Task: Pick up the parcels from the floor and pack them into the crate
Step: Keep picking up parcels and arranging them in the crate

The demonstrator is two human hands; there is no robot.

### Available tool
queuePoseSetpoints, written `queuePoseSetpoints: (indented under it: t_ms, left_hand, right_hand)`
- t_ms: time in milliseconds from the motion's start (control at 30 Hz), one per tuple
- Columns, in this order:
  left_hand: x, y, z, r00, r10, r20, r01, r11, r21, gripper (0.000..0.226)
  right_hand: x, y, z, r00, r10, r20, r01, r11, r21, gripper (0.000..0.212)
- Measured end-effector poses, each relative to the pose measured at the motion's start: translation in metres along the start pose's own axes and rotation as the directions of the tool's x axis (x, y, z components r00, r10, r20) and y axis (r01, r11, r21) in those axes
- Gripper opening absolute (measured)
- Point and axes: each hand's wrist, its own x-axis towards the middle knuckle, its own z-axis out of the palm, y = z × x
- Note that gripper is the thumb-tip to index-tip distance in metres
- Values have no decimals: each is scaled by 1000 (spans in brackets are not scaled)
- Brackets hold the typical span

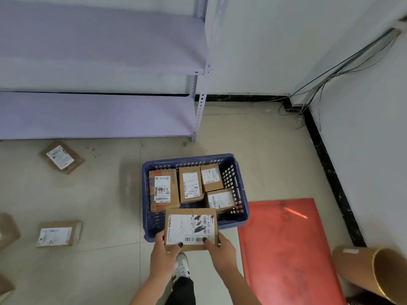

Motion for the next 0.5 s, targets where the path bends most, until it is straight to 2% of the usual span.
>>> queuePoseSetpoints:
  t_ms: [367, 500]
  left_hand:
    - [26, -5, 74, 980, -196, -27, 195, 980, -33, 50]
    - [27, -12, 90, 977, -204, -60, 201, 978, -57, 48]
  right_hand:
    - [65, 38, -36, 987, 103, 120, -92, 991, -93, 34]
    - [79, 55, -38, 980, 131, 153, -116, 988, -104, 35]
